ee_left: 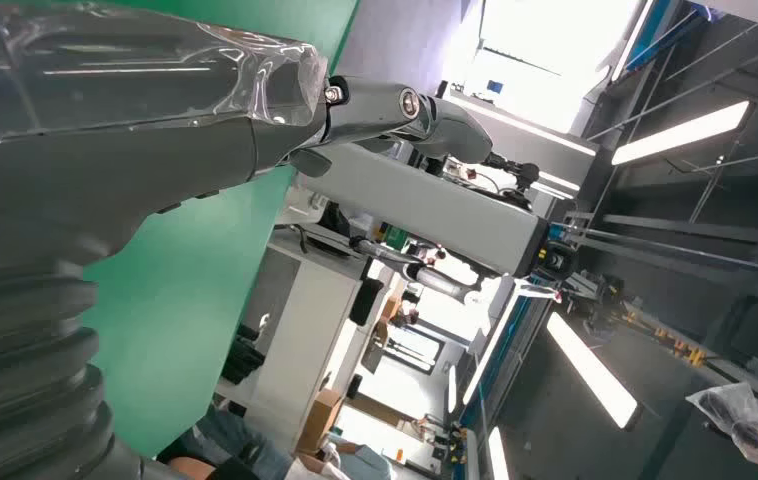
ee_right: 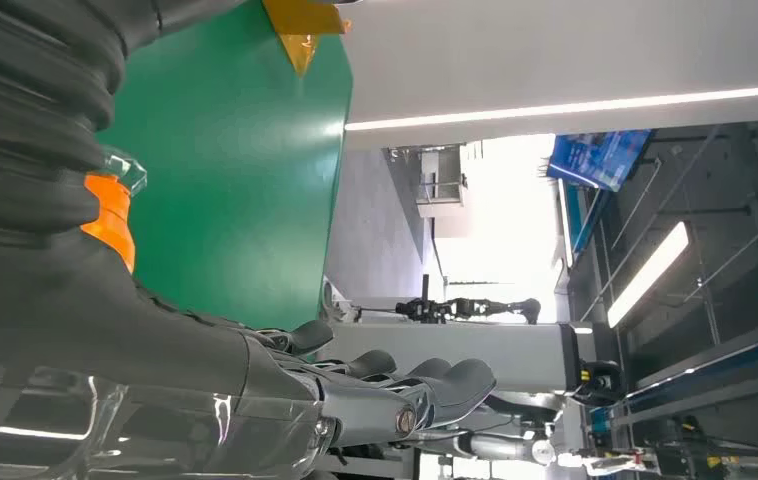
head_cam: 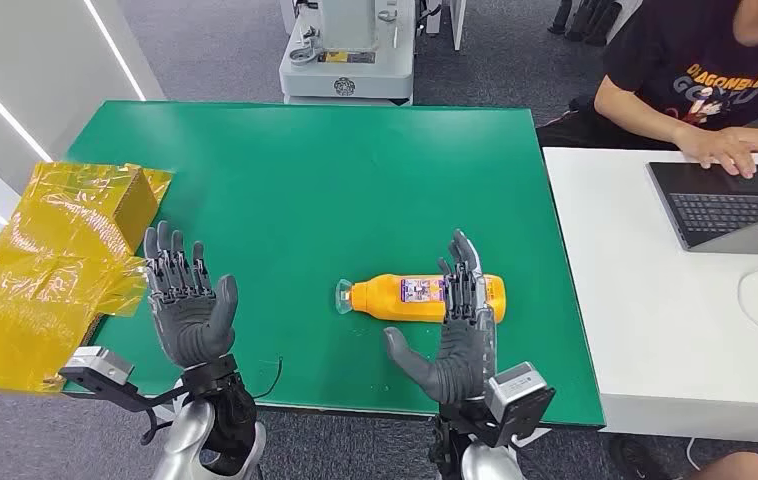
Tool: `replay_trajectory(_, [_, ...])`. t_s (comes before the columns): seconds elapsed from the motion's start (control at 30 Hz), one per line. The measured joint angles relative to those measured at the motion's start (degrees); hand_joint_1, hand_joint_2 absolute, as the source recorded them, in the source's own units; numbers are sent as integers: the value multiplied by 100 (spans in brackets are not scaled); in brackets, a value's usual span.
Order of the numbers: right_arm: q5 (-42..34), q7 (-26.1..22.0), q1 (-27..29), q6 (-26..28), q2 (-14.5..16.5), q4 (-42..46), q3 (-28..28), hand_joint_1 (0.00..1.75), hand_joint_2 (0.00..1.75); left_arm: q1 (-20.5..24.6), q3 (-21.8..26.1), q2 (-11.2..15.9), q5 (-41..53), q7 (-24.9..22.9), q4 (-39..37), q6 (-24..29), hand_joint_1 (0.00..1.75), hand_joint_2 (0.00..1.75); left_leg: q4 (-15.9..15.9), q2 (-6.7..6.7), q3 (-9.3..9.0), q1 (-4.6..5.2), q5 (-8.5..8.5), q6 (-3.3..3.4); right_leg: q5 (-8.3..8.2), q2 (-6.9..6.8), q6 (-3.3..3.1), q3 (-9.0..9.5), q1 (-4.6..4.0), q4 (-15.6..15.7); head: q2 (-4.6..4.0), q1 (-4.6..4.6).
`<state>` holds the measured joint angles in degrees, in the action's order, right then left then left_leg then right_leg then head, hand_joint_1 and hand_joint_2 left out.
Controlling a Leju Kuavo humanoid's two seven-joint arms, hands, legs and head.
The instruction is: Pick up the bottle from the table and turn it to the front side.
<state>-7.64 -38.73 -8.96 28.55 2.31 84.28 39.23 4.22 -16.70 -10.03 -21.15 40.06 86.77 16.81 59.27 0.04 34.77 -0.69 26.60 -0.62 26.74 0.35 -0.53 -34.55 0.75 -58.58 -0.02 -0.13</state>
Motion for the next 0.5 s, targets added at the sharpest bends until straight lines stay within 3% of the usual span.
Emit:
replay_trajectory(0.17, [265, 34, -72, 129, -33, -39, 8, 0, 175, 0, 0, 0, 9, 0, 0, -8, 0, 175, 0, 0, 0, 0, 0, 0, 0, 0, 0, 0, 0, 0, 0, 0])
replay_trajectory(0.3, [1637, 519, -379, 201, -163, -99, -22, 0, 175, 4, 0, -8, 78, 0, -1, -103, 0, 175, 2, 1, -2, 1, -1, 0, -1, 2, 0, 1, 1, 0, 0, 1])
replay_trajectory(0.43, [3544, 1602, -884, -635, -416, -370, -146, 0, 175, 41, 4, -60, 227, 0, -22, -337, 0, 175, 5, 1, -2, 1, -2, 1, -4, 0, 1, 4, 1, 0, 0, 0])
replay_trajectory(0.5, [4122, 1925, -1226, -1183, -584, -624, -231, 0, 175, 64, 17, -81, 264, 0, -39, -458, 0, 175, 7, 1, -2, 1, -3, 2, -8, 0, 1, 5, 1, 0, 0, 0])
